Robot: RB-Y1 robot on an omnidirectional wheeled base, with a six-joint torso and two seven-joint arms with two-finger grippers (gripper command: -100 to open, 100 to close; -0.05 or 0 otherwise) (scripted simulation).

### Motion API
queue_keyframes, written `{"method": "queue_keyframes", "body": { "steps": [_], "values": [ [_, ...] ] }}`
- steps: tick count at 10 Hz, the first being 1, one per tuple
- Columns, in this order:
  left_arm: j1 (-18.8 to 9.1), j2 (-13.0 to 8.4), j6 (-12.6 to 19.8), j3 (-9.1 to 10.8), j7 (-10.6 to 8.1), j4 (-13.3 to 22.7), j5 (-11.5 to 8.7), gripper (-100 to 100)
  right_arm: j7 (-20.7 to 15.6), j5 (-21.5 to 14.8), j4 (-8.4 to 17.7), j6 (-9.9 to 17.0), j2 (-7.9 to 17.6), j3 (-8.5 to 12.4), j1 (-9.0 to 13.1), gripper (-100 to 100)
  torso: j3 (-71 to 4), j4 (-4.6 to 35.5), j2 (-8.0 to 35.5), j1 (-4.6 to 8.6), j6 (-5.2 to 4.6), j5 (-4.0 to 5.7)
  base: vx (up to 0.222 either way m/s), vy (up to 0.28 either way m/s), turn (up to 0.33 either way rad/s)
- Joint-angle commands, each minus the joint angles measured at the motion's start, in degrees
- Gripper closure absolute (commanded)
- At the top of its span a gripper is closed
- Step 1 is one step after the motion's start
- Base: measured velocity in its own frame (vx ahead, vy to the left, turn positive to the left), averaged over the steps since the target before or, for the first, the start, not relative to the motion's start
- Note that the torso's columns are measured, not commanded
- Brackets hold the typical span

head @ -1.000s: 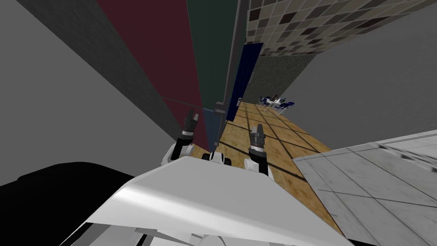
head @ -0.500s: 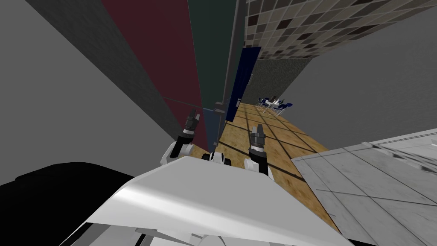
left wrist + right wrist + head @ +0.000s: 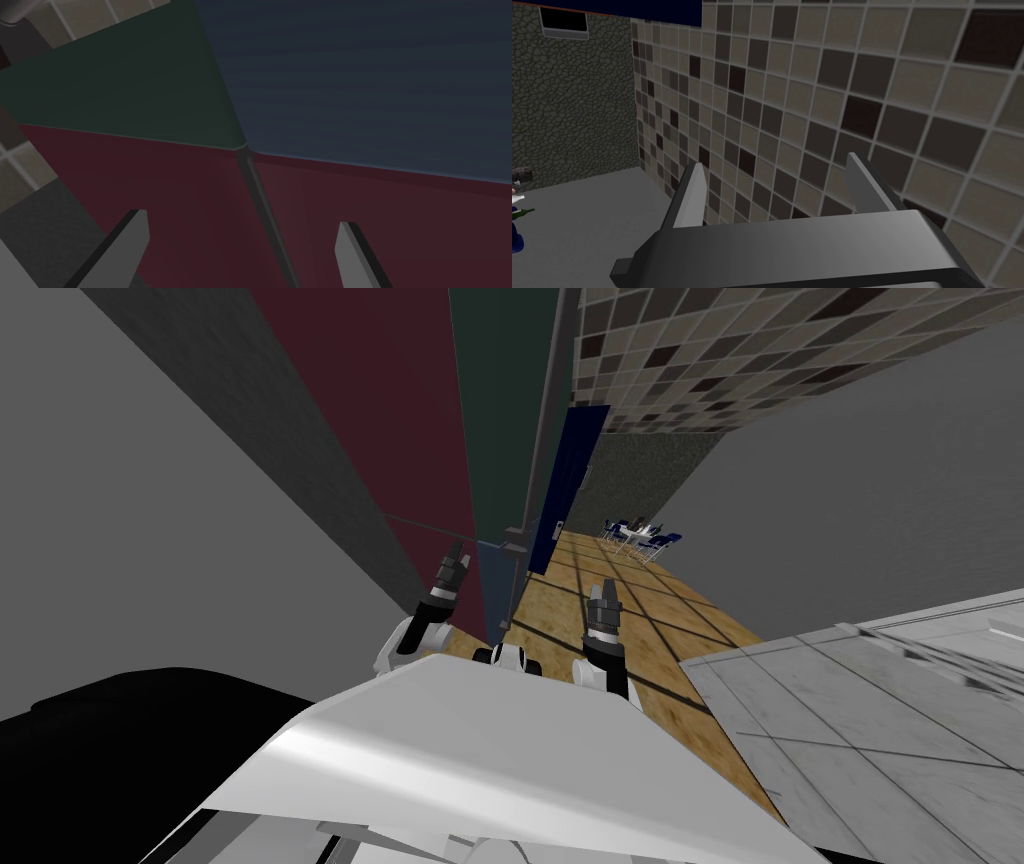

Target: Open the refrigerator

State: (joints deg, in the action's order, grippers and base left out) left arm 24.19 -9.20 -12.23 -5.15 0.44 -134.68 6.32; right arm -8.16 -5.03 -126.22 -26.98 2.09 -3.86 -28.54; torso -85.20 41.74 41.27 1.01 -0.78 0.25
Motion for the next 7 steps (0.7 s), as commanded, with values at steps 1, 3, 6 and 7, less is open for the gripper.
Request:
{"method": "queue_keyframes", "body": {
  "steps": [1, 3, 6, 7],
  "values": [
    [-0.32, -0.20, 3.03, -0.99, -0.46, -0.29, 0.08, -100, 0.00, 0.00, 0.00, 0.00, 0.00, 0.00, 0.00, 0, -0.03, -0.04, -0.05, 0.08, -0.10, 0.02, -0.007, -0.019, -0.015],
    [-0.75, -0.12, 6.22, -1.39, -0.79, -1.14, 0.19, -100, 0.00, 0.00, 0.00, 0.00, 0.00, 0.00, 0.00, 0, -0.09, -0.08, -0.15, 0.15, -0.16, 0.04, -0.001, -0.019, -0.002],
    [-1.15, 0.04, 9.29, -1.77, -1.11, -1.89, 0.31, -100, 0.00, 0.00, 0.00, 0.00, 0.00, 0.00, 0.00, 0, -0.24, -0.12, -0.35, 0.19, -0.28, 0.06, -0.003, -0.013, -0.012],
    [-1.34, 0.14, 10.78, -1.96, -1.27, -2.22, 0.36, -100, 0.00, 0.00, 0.00, 0.00, 0.00, 0.00, 0.00, 0, -0.27, -0.16, -0.40, 0.31, -0.31, 0.08, -0.001, -0.038, -0.011]
  ]
}}
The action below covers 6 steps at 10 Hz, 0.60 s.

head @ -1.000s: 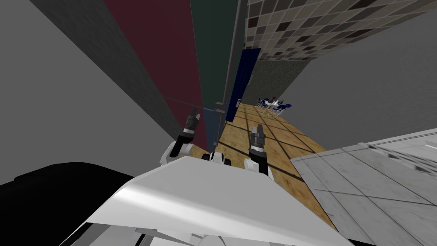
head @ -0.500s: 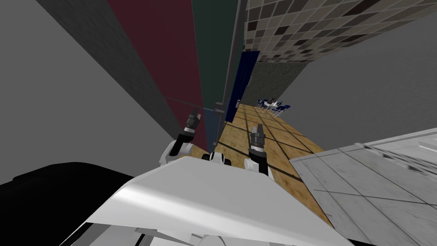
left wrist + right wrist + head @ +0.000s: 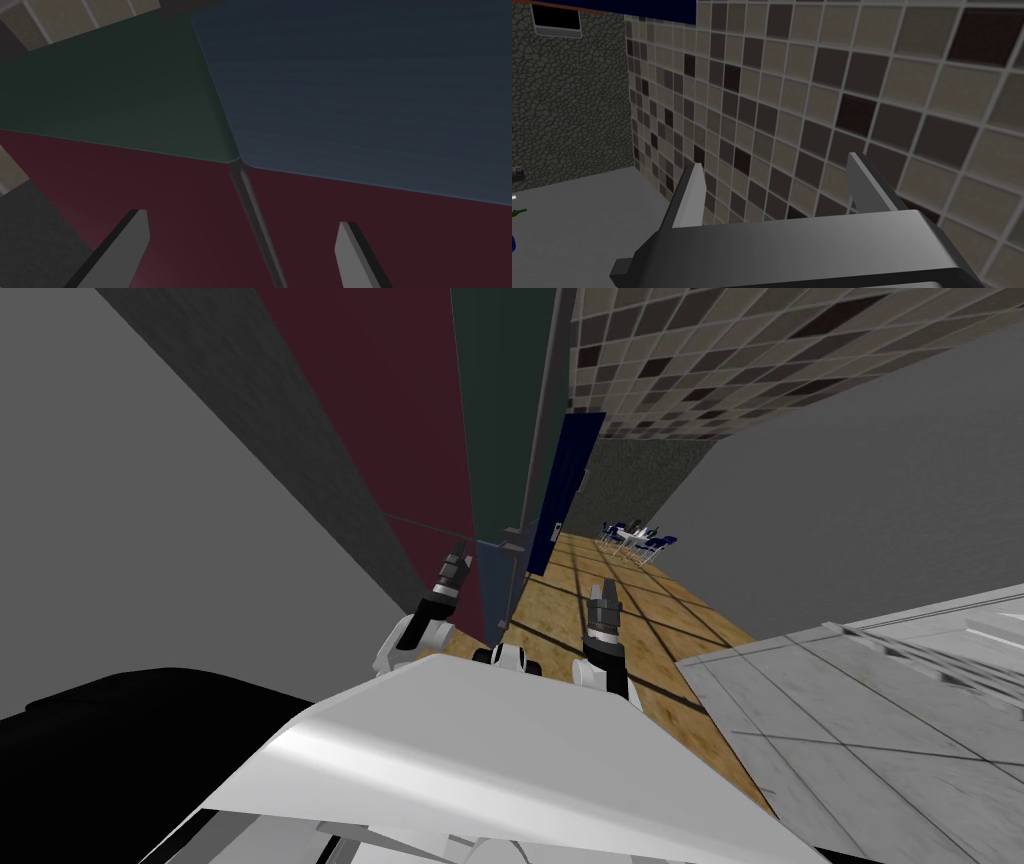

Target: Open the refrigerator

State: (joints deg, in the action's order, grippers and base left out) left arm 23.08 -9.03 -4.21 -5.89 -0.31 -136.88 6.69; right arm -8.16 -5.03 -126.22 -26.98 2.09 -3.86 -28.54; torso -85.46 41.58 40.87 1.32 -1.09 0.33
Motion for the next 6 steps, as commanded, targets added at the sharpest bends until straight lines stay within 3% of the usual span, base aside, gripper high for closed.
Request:
{"method": "queue_keyframes", "body": {
  "steps": [1, 6],
  "values": [
    [-0.42, 0.08, 4.18, -1.40, -0.67, -0.33, 0.05, -100, 0.00, 0.00, 0.00, 0.00, 0.00, 0.00, 0.00, 0, -0.04, -0.04, -0.07, 0.07, -0.01, 0.01, -0.007, -0.032, -0.023],
    [-1.15, 0.53, 10.37, -2.18, -1.31, -1.22, 0.29, -100, 0.00, 0.00, 0.00, 0.00, 0.00, 0.00, 0.00, 0, -0.26, -0.22, -0.43, 0.10, -0.21, -0.03, -0.001, -0.020, -0.016]
  ]
}}
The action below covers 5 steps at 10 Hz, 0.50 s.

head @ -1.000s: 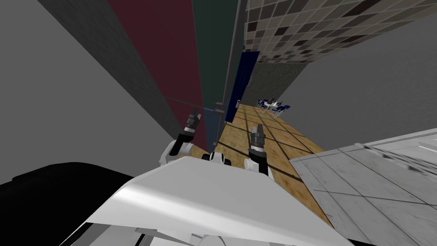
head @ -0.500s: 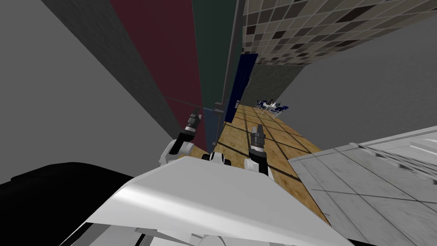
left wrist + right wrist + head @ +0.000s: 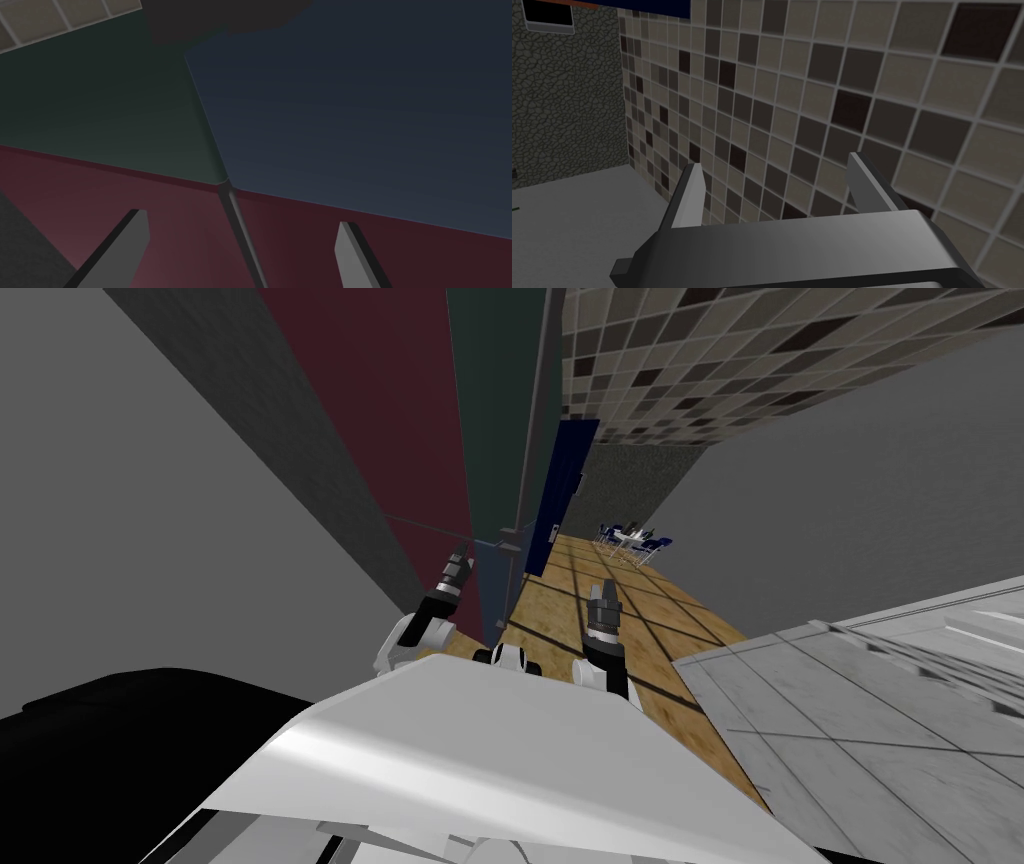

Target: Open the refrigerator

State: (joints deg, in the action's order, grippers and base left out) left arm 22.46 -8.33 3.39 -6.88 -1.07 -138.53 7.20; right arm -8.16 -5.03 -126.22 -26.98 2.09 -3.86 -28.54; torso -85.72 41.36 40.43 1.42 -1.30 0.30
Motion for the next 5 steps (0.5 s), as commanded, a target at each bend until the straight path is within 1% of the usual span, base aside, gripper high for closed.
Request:
{"method": "queue_keyframes", "body": {
  "steps": [1, 2, 3, 5],
  "values": [
    [-0.53, -0.17, 2.76, -1.19, -0.55, 0.42, -0.22, -100, 0.00, 0.00, 0.00, 0.00, 0.00, 0.00, 0.00, 0, -0.05, -0.04, -0.08, 0.02, -0.03, -0.01, -0.004, -0.008, -0.009],
    [-0.72, -0.09, 4.40, -1.41, -0.72, 0.22, -0.15, -100, 0.00, 0.00, 0.00, 0.00, 0.00, 0.00, 0.00, 0, -0.09, 0.00, -0.12, -0.07, 0.03, -0.01, -0.003, -0.026, -0.021],
    [-0.72, -0.09, 4.40, -1.41, -0.72, 0.22, -0.15, -100, 0.00, 0.00, 0.00, 0.00, -0.01, -0.01, 0.01, 0, -0.15, -0.02, -0.21, -0.20, 0.12, -0.06, -0.027, -0.045, -0.032],
    [-1.10, 0.05, 7.48, -1.86, -1.08, -0.22, -0.01, -100, 0.00, 0.00, 0.00, 0.00, -0.01, -0.01, 0.01, 0, -0.38, -0.01, -0.49, -0.96, 0.46, -0.25, -0.016, -0.055, -0.033]
  ]
}}
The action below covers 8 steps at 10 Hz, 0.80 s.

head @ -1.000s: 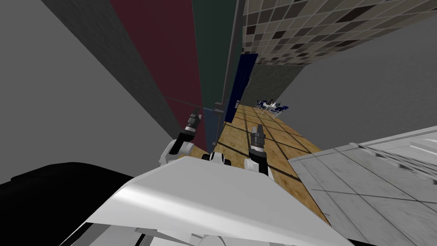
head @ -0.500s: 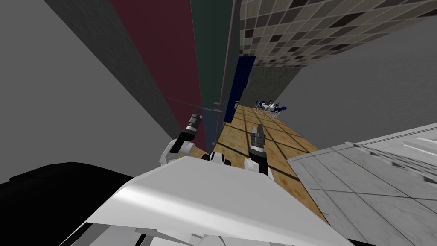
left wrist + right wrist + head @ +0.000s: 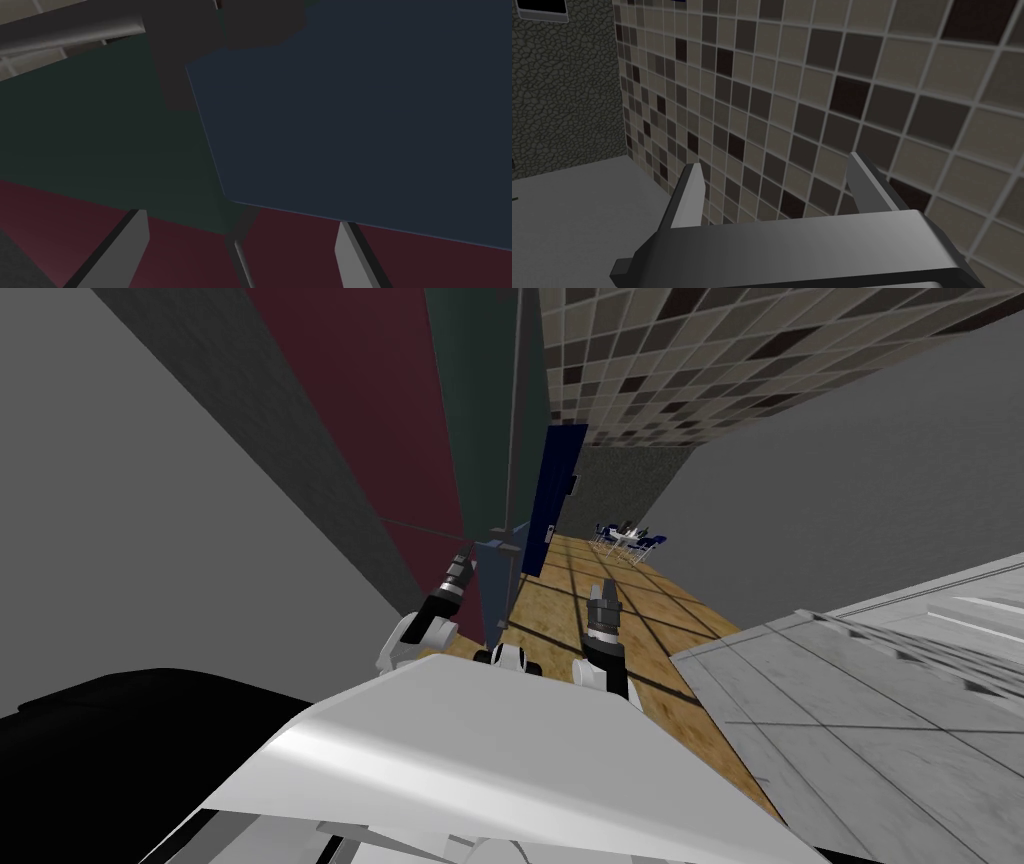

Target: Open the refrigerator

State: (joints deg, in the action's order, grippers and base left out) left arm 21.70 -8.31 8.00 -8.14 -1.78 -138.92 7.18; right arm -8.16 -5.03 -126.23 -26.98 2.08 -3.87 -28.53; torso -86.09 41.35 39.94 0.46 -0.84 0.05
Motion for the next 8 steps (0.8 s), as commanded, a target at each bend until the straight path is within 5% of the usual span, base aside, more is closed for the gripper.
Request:
{"method": "queue_keyframes", "body": {
  "steps": [1, 8],
  "values": [
    [-0.34, 0.03, 3.22, -0.61, -0.37, 0.18, 0.01, -100, 0.00, 0.00, 0.00, 0.00, 0.00, 0.00, 0.00, 0, -0.06, -0.01, -0.09, -0.30, 0.08, -0.09, 0.001, -0.039, 0.000],
    [-1.15, 0.36, 10.61, -1.58, -1.15, -0.95, 0.32, -100, 0.00, 0.00, 0.00, 0.00, 0.01, 0.01, 0.00, 0, -0.18, -0.15, -0.32, -0.30, 0.03, -0.13, 0.003, -0.018, -0.017]
  ]
}}
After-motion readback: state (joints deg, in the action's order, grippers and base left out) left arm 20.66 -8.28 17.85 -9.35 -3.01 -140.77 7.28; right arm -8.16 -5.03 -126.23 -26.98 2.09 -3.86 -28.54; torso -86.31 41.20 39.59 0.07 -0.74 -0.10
